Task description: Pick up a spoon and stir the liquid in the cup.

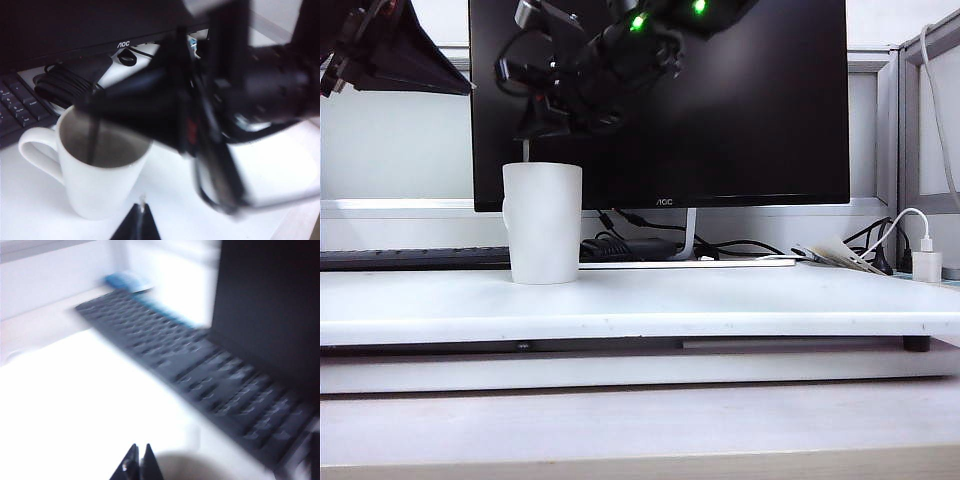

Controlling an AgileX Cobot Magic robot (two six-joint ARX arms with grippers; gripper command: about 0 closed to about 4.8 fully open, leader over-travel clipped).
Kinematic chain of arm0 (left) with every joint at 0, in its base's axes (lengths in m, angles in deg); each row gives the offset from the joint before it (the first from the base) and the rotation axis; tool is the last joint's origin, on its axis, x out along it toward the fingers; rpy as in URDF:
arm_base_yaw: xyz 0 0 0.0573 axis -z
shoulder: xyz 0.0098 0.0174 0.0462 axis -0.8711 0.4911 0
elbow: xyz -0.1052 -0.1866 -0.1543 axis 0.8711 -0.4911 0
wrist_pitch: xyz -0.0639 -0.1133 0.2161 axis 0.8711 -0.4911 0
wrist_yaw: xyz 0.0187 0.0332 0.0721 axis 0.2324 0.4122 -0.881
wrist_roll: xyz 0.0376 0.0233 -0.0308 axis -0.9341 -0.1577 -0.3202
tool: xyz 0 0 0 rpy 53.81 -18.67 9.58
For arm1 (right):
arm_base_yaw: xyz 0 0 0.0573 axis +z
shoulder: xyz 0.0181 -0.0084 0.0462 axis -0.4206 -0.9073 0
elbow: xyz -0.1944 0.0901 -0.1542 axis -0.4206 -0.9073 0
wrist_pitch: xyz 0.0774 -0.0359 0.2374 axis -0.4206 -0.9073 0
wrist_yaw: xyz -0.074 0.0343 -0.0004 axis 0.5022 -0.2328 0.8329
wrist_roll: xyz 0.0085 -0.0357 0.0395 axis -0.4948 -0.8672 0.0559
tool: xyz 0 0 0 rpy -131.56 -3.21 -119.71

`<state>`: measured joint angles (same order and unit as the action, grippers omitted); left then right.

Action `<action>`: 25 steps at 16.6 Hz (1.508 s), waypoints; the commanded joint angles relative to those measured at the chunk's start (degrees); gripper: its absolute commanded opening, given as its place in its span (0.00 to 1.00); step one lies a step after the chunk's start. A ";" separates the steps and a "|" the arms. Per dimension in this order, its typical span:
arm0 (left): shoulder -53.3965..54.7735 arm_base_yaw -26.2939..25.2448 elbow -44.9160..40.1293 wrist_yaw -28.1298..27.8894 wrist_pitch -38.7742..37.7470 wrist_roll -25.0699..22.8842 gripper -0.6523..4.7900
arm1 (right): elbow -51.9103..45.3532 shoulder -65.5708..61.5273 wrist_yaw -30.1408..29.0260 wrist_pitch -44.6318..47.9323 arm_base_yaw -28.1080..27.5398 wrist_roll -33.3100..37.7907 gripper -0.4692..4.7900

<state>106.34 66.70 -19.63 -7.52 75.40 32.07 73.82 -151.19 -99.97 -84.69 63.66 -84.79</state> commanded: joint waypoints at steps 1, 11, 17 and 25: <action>-0.22 -0.02 0.26 0.22 0.70 0.15 0.11 | 0.33 2.19 2.47 -7.37 -0.63 -2.21 0.08; -0.22 -0.02 0.26 0.22 0.74 0.15 0.11 | 0.39 1.07 -0.98 1.53 0.96 -0.15 0.08; -0.22 -0.02 0.26 0.22 0.74 0.15 0.11 | 0.44 2.45 8.55 -3.89 -0.74 -6.19 0.08; -0.22 -0.02 0.26 0.22 0.72 0.15 0.11 | 0.44 2.62 -1.88 -6.73 -0.72 -1.79 0.08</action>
<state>106.32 66.70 -19.63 -7.54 75.40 32.09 73.98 -149.55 -100.97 -88.03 63.09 -85.80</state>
